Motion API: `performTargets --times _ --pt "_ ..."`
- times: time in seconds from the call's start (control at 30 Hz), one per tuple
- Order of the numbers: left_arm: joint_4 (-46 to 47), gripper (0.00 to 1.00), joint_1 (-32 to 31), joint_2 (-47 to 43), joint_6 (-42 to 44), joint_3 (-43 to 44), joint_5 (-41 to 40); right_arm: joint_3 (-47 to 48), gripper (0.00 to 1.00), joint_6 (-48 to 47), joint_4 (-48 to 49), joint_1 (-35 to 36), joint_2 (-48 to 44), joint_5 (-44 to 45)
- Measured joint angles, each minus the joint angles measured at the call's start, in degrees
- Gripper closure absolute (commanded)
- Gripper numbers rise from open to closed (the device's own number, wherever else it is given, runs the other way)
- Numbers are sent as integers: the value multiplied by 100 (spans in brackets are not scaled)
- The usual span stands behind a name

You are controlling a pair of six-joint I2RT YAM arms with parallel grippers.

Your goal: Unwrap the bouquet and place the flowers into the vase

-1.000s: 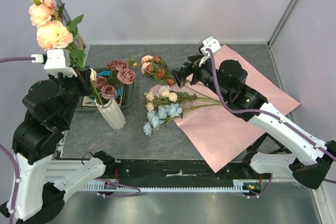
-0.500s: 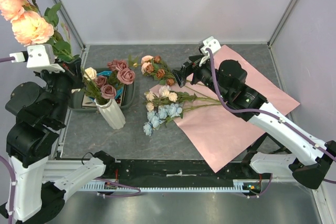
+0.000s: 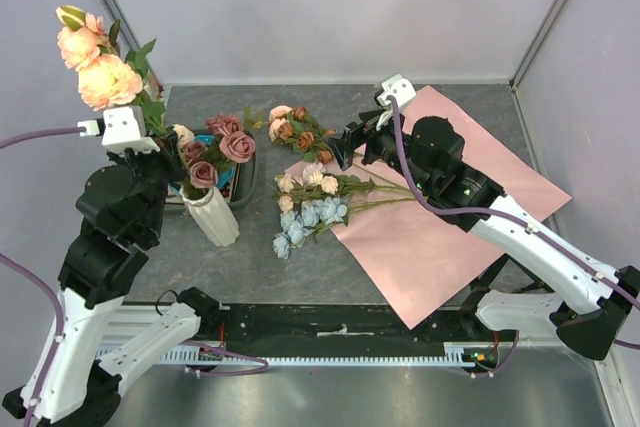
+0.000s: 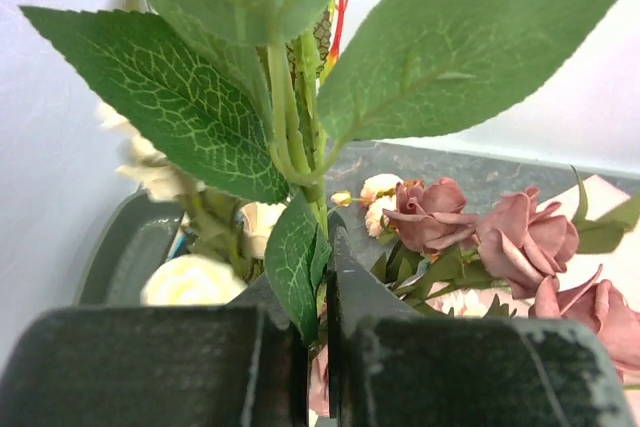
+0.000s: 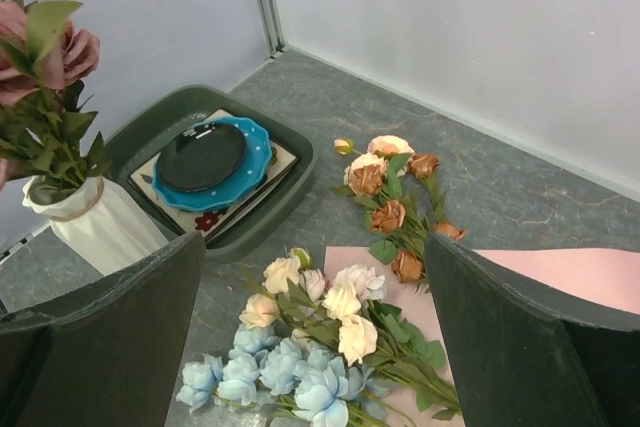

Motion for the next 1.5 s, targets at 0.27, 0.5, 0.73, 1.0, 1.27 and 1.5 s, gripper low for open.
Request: performTargets --times 0.27,0.5,0.73,1.0,1.27,1.5 --pt "505 98 0 -647 -190 -1445 -452 -83 2 -2 -7 -28 144 11" --pt "341 93 0 -527 -621 -1556 -688 -107 2 15 -103 -61 310 7" --pt "129 13 0 -634 -1172 -2015 -975 -114 2 20 -149 -133 422 -7" --pt "-682 1 0 -584 -1397 -1036 -588 -22 2 66 -592 -905 870 -251" --pt "-748 3 0 -861 -1357 -356 -518 61 2 81 -984 -1403 1228 -369" --pt "-999 0 0 352 -1054 452 -1088 61 2 173 -984 -1373 1228 -673"
